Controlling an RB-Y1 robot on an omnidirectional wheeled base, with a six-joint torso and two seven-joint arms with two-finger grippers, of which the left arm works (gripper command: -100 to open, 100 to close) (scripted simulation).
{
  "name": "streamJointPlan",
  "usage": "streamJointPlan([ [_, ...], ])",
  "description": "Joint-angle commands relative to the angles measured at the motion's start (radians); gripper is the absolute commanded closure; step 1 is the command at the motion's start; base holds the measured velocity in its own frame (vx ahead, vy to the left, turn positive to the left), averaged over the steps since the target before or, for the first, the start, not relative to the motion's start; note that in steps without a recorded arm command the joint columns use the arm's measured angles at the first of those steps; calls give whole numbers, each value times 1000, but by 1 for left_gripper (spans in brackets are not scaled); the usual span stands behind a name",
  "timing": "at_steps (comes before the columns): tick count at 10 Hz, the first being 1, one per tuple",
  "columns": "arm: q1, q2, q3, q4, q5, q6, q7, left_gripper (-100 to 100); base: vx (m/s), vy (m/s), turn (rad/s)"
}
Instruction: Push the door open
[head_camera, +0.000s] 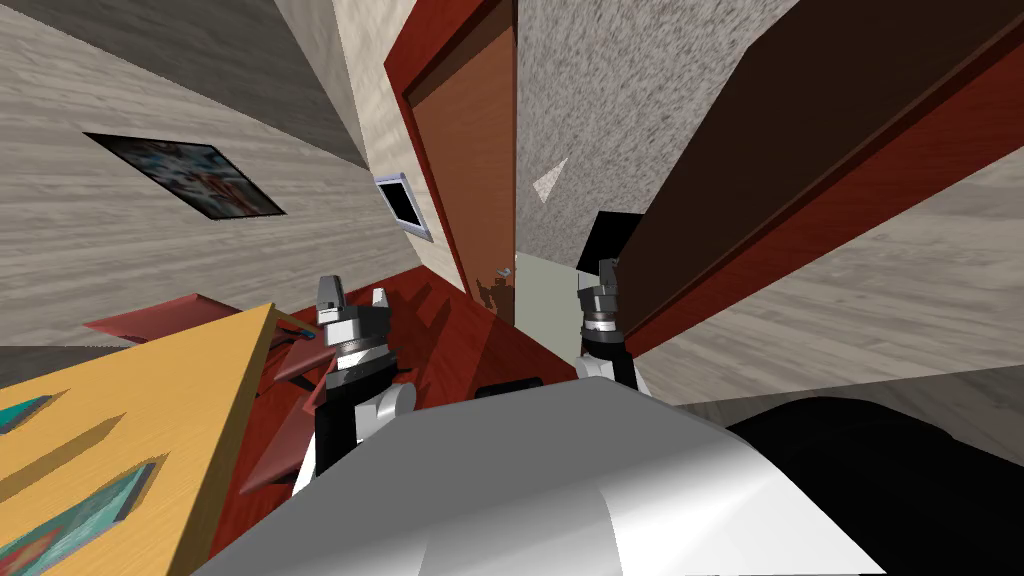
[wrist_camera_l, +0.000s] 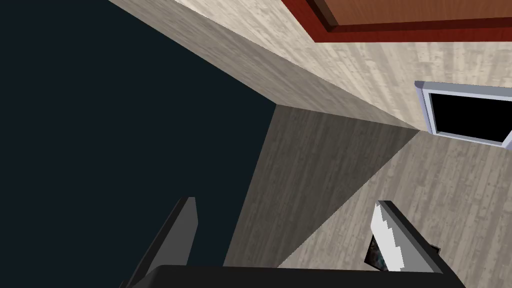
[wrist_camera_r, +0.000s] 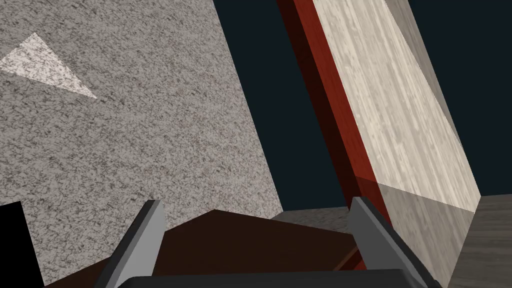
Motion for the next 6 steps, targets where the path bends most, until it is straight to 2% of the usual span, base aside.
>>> streamJointPlan([
  [1, -9, 7, -11, 33, -2, -9, 2, -100, 74, -95, -75],
  [4, -31, 23, -38, 117, -7, -31, 6, -100, 110, 72, -111],
  [6, -40, 28, -50, 153, -9, -40, 8, -100, 104, 56, -62],
])
